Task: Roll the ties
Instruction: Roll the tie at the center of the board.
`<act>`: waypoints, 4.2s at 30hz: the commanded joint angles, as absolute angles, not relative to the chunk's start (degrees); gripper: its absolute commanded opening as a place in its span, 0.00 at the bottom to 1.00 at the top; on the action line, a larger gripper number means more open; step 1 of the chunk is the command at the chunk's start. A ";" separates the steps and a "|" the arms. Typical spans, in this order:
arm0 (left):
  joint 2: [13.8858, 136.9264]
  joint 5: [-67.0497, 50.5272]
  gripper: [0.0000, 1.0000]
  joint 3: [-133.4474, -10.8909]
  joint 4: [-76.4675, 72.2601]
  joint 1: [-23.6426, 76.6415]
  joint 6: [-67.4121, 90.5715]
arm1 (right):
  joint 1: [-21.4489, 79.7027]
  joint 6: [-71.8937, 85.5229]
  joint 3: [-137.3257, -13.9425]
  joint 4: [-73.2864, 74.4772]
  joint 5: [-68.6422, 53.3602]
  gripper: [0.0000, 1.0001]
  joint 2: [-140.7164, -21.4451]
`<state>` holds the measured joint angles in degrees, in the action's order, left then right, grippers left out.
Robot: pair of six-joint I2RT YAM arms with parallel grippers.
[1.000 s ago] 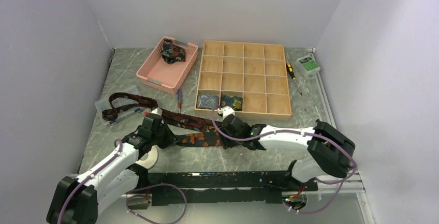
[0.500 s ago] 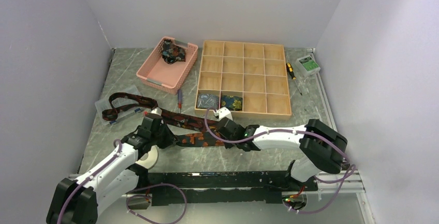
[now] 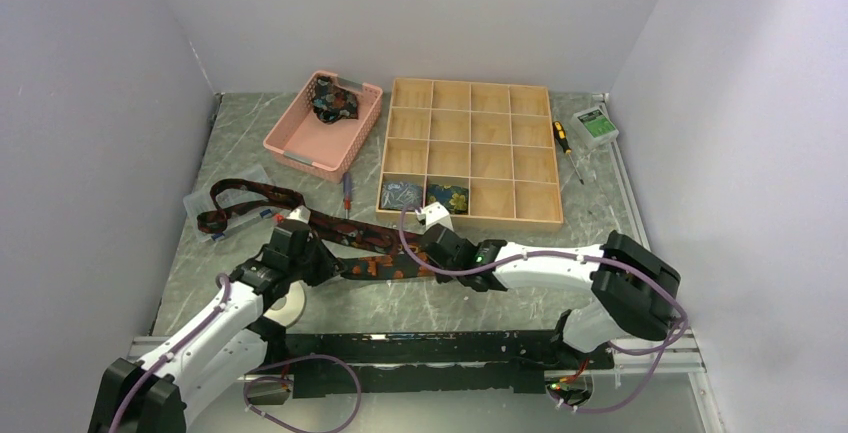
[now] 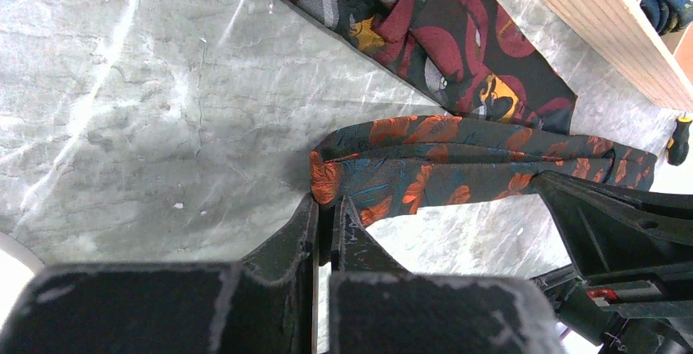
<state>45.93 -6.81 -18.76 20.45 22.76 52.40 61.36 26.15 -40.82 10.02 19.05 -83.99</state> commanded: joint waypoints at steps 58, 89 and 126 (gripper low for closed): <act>44.83 -4.23 0.03 -20.30 21.17 22.98 55.94 | 57.33 24.73 -44.30 9.22 19.90 0.00 -88.03; 48.47 2.07 0.03 -21.24 23.19 23.03 57.53 | 57.92 31.07 -53.27 0.92 -4.20 0.10 -90.14; 51.32 -1.70 0.03 -23.88 24.87 23.25 50.59 | 55.93 36.59 -62.58 3.21 -8.76 0.23 -102.11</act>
<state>51.64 -2.28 -21.80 24.12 23.07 51.70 54.89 37.56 -57.98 1.80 -8.95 -104.03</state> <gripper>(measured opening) 0.064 0.240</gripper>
